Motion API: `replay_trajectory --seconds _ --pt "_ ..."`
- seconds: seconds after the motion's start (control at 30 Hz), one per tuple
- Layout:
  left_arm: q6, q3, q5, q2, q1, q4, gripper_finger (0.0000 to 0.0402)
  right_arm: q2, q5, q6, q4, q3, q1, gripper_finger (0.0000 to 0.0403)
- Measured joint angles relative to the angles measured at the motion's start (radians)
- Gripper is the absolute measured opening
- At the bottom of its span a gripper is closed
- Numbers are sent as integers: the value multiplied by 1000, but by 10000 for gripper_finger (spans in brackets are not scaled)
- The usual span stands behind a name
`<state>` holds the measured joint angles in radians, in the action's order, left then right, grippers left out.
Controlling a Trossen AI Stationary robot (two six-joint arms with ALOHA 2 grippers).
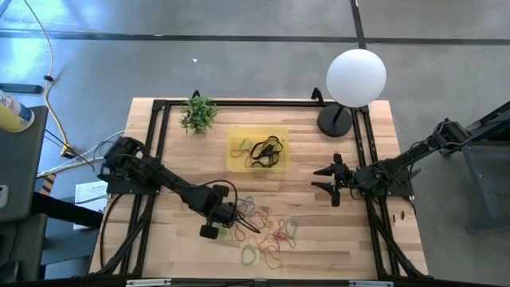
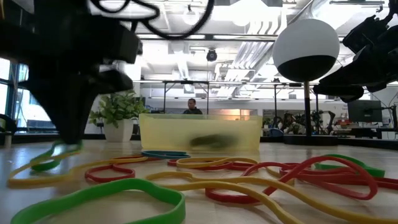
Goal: Pick and place rubber bands into bin
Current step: Put the green rubber band into the yellow bin
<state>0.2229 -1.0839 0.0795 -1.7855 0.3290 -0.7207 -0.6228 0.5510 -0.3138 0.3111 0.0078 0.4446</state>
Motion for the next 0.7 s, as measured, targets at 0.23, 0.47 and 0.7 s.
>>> replay_trajectory --seconds 0.23,0.47,0.7 --pt "-60 -70 103 50 -1 -112 1 0 10 0 0 0 0 181" --pt "-155 -178 252 59 -1 -253 1 0 20 -3 1 0 0 181" --pt "-302 -315 478 60 -24 -346 0 0 26 -4 8 0 0 181"
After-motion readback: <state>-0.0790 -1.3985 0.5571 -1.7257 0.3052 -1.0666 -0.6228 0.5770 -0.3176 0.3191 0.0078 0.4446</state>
